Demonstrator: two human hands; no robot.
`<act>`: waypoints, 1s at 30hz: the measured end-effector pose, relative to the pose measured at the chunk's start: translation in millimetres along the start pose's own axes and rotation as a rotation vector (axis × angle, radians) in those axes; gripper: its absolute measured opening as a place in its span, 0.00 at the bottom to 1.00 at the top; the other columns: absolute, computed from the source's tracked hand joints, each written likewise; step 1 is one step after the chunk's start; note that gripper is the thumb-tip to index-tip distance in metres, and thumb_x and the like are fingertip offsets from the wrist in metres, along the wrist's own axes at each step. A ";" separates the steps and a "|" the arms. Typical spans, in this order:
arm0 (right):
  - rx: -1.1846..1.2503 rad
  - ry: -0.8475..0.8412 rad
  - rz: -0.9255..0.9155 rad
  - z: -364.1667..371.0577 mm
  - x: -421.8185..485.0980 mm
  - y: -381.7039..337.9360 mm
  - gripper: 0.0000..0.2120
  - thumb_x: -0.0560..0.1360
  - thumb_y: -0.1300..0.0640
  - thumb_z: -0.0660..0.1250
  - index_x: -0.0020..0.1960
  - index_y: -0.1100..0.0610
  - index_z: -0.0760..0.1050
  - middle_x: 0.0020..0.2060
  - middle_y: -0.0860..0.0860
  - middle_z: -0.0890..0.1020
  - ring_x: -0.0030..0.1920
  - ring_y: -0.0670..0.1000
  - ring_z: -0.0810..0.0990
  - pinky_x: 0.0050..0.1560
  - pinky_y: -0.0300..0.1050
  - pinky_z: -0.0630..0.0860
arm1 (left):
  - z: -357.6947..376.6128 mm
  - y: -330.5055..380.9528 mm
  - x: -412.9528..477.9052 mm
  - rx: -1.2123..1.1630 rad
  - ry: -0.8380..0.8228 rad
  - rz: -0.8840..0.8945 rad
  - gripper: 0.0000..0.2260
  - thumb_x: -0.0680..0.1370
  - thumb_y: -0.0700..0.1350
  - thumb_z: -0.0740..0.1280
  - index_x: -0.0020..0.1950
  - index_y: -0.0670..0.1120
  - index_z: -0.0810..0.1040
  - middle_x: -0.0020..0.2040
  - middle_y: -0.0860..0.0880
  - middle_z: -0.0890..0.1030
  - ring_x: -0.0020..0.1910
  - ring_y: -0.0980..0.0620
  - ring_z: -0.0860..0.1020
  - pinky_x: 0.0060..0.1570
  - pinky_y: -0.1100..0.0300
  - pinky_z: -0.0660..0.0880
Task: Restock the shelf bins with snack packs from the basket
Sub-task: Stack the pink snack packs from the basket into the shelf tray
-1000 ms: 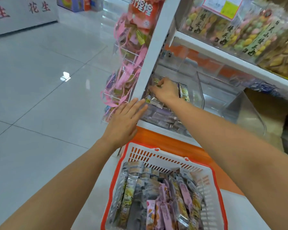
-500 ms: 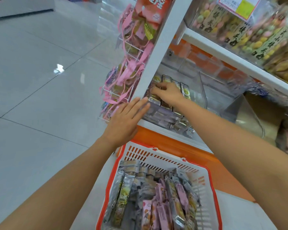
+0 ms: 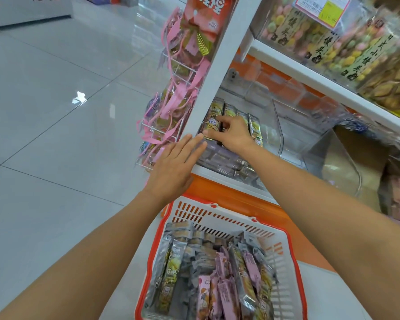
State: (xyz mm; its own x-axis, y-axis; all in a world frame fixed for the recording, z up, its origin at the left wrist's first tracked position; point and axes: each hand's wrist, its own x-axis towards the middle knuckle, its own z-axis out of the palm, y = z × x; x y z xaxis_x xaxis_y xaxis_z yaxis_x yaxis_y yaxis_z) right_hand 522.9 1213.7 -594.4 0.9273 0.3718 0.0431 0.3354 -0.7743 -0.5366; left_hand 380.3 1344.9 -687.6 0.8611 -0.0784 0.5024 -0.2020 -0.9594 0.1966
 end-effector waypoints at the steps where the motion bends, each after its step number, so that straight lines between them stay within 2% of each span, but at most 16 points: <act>1: -0.002 0.011 -0.004 1.4 0.0 0.3 0.36 0.68 0.41 0.76 0.70 0.55 0.71 0.66 0.54 0.72 0.63 0.54 0.73 0.64 0.44 0.70 | -1.3 1.3 0.2 -0.004 -0.006 -0.005 0.37 0.71 0.37 0.68 0.79 0.45 0.59 0.79 0.45 0.60 0.78 0.44 0.57 0.74 0.46 0.56; 5: 0.008 0.069 -0.067 -3.2 -12.1 -1.6 0.29 0.72 0.46 0.74 0.68 0.56 0.74 0.52 0.54 0.72 0.49 0.49 0.73 0.50 0.37 0.67 | -6.6 6.6 -0.4 -0.005 -0.019 -0.016 0.37 0.71 0.38 0.69 0.79 0.45 0.59 0.79 0.44 0.60 0.78 0.44 0.57 0.74 0.48 0.54; 9: 0.127 0.190 -0.180 -10.8 -43.1 -6.7 0.17 0.75 0.52 0.71 0.62 0.55 0.77 0.51 0.53 0.74 0.44 0.46 0.73 0.46 0.29 0.68 | -9.5 12.5 -5.7 0.012 -0.033 -0.020 0.37 0.71 0.39 0.70 0.78 0.43 0.61 0.79 0.43 0.59 0.77 0.42 0.57 0.73 0.48 0.54; 11: 0.244 0.222 -0.238 -10.1 -65.0 -9.7 0.11 0.77 0.57 0.69 0.58 0.57 0.79 0.48 0.52 0.77 0.41 0.44 0.74 0.44 0.31 0.70 | -8.4 18.1 -13.0 0.007 -0.055 -0.033 0.37 0.70 0.40 0.71 0.78 0.42 0.61 0.78 0.42 0.60 0.77 0.41 0.59 0.73 0.46 0.56; 14: 0.322 0.222 -0.306 -1.9 -98.3 -9.0 0.07 0.78 0.62 0.65 0.53 0.60 0.80 0.37 0.50 0.77 0.34 0.40 0.70 0.35 0.31 0.68 | -1.8 25.6 -28.8 -0.010 -0.115 -0.069 0.36 0.70 0.40 0.70 0.77 0.41 0.62 0.75 0.40 0.64 0.74 0.39 0.62 0.73 0.43 0.58; 16: 0.328 0.208 -0.320 8.9 -116.5 -1.5 0.06 0.78 0.61 0.65 0.51 0.60 0.80 0.35 0.54 0.78 0.33 0.42 0.70 0.34 0.33 0.66 | 4.8 29.6 -41.8 -0.045 -0.179 -0.096 0.34 0.71 0.40 0.69 0.76 0.40 0.63 0.75 0.39 0.64 0.73 0.38 0.64 0.71 0.42 0.64; 18: 0.344 0.165 -0.288 23.8 -132.4 12.3 0.06 0.78 0.60 0.65 0.49 0.59 0.80 0.35 0.53 0.79 0.34 0.45 0.73 0.35 0.38 0.69 | 11.6 32.9 -55.9 -0.055 -0.246 -0.116 0.32 0.72 0.41 0.66 0.76 0.41 0.63 0.75 0.40 0.63 0.72 0.39 0.65 0.68 0.42 0.68; 20: 0.335 0.093 -0.236 43.3 -147.1 30.8 0.06 0.78 0.59 0.65 0.49 0.57 0.80 0.35 0.49 0.79 0.35 0.43 0.74 0.36 0.41 0.72 | 18.4 34.9 -69.7 -0.046 -0.311 -0.118 0.32 0.73 0.42 0.65 0.76 0.41 0.63 0.76 0.39 0.63 0.72 0.39 0.66 0.68 0.43 0.68; 22: 0.289 0.004 -0.165 64.3 -161.4 50.3 0.06 0.78 0.59 0.65 0.51 0.56 0.80 0.37 0.46 0.79 0.35 0.41 0.74 0.37 0.38 0.72 | 25.1 35.7 -84.0 -0.018 -0.411 -0.117 0.31 0.76 0.44 0.65 0.77 0.41 0.60 0.78 0.40 0.60 0.75 0.40 0.62 0.72 0.45 0.62; 25: 0.175 -0.158 -0.054 94.2 -179.4 79.8 0.08 0.78 0.58 0.66 0.56 0.55 0.78 0.40 0.44 0.76 0.38 0.41 0.74 0.41 0.37 0.72 | 33.4 35.9 -103.5 0.051 -0.641 -0.181 0.32 0.82 0.51 0.58 0.81 0.44 0.46 0.81 0.45 0.47 0.80 0.45 0.47 0.77 0.51 0.49; 30: 0.052 -0.412 0.071 130.7 -196.1 108.8 0.15 0.79 0.54 0.65 0.65 0.56 0.73 0.58 0.53 0.75 0.50 0.49 0.77 0.55 0.46 0.75 | 41.9 41.6 -129.3 0.061 -0.784 -0.260 0.30 0.84 0.49 0.53 0.80 0.43 0.39 0.80 0.45 0.40 0.79 0.48 0.40 0.78 0.51 0.44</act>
State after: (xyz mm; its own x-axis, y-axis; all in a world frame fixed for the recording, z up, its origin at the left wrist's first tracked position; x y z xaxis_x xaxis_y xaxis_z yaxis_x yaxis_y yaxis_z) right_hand 355.8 1123.5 -771.4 0.8002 0.5005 -0.3304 0.2544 -0.7822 -0.5687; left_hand 280.1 1303.8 -779.7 0.9570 0.0040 -0.2901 0.0550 -0.9843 0.1679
